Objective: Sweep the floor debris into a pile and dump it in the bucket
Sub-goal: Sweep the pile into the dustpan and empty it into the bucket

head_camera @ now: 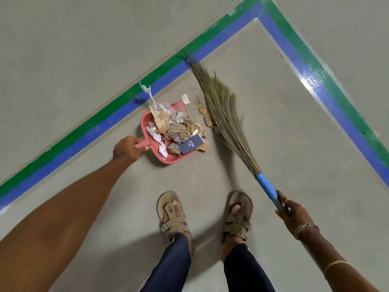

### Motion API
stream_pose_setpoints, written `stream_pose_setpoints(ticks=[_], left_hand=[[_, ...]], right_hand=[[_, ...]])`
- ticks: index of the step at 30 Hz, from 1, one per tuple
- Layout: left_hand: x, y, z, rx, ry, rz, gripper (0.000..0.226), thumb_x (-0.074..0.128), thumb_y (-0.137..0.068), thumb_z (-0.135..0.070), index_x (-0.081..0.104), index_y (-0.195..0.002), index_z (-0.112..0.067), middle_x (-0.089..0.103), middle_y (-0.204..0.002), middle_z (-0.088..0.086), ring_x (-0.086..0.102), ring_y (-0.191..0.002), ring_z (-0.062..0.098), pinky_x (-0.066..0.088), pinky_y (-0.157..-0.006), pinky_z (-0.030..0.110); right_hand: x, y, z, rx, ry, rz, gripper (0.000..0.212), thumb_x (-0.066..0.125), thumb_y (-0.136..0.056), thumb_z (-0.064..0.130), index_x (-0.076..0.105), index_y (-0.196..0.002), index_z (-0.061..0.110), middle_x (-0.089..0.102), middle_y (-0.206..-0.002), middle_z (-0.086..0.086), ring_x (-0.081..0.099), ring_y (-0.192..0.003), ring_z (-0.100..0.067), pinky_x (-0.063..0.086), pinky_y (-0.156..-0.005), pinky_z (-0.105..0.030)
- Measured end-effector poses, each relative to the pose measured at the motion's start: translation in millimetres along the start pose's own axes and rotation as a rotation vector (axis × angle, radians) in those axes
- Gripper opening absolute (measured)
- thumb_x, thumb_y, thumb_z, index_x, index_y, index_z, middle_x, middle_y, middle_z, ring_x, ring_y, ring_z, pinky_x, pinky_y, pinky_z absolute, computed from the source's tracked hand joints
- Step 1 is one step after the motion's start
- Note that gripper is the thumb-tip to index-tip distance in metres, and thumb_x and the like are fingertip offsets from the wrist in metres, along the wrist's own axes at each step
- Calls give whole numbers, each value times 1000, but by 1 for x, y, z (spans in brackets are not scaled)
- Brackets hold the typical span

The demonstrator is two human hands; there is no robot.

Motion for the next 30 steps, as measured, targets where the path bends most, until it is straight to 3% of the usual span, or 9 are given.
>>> stream_pose_setpoints(ticks=[2, 5, 7, 10, 15, 23, 25, 27, 30], left_hand=[[6, 0, 3, -3, 39, 1, 49, 77, -80, -53, 71, -123, -33, 74, -114, 6, 67, -102, 33, 54, -87, 38], [14, 4, 10, -23, 87, -12, 50, 78, -80, -51, 71, -124, -30, 73, -116, 8, 66, -106, 35, 52, -87, 38], [18, 10, 22, -68, 134, -21, 53, 80, -79, -50, 70, -125, -28, 72, -119, 8, 65, -107, 35, 51, -87, 37], [27, 17, 35, -108, 192, -26, 58, 82, -75, -51, 70, -126, -28, 72, -119, 6, 66, -108, 32, 53, -90, 36], [35, 19, 38, -172, 233, -18, 61, 84, -73, -51, 68, -127, -28, 71, -122, 7, 65, -111, 34, 52, -97, 39], [39, 41, 60, -141, 218, -30, 53, 82, -79, -44, 69, -126, -25, 72, -118, 9, 65, -109, 36, 52, -95, 42], [37, 47, 70, -128, 186, -26, 50, 80, -81, -42, 70, -126, -23, 73, -117, 10, 66, -107, 37, 52, -94, 43], [35, 50, 79, -113, 152, -26, 48, 79, -83, -41, 70, -126, -22, 73, -114, 12, 66, -105, 38, 52, -93, 44], [37, 51, 88, -107, 136, -20, 47, 79, -83, -41, 71, -125, -22, 74, -113, 11, 66, -104, 37, 53, -92, 43]], right_hand=[[21, -3, 14, -74, 30, 84, 53, 72, -85, 7, 58, -135, 20, 70, -118, -8, 65, -89, -22, 50, -80, -34], [50, 5, 38, -191, 40, 198, 66, 72, -84, 6, 51, -143, 26, 70, -99, -5, 58, -79, -19, 49, -77, -32], [55, 16, 50, -223, 32, 211, 70, 73, -83, 5, 48, -144, 27, 69, -97, -2, 60, -81, -16, 48, -76, -29], [46, 35, 49, -260, 16, 152, 69, 72, -84, 3, 48, -145, 25, 66, -91, 3, 58, -76, -7, 41, -71, -9], [14, 64, 33, -237, -35, 40, 71, 69, -86, -2, 47, -146, 30, 60, -86, 5, 57, -82, -11, 45, -68, -15], [-26, 58, 3, -82, -85, -145, 68, 70, -85, -5, 52, -144, 22, 68, -108, -2, 60, -92, 4, 39, -79, -1], [-31, 44, 5, -48, -45, -159, 70, 70, -84, -5, 50, -145, 24, 66, -100, -5, 61, -87, -14, 41, -74, -6], [-32, 28, 8, -15, 40, -159, 70, 71, -84, -4, 49, -144, 23, 63, -90, -10, 57, -77, -28, 43, -71, -25], [-24, 10, 8, -13, 128, -84, 70, 71, -84, -2, 49, -146, 20, 63, -89, -10, 56, -78, -30, 40, -73, -32]])
Point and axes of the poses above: each hand's wrist, its own y-axis away from the middle knuckle, its own x-axis out of the palm, z = x × y, the point moved 7 cm from there along -y, towards the middle knuckle
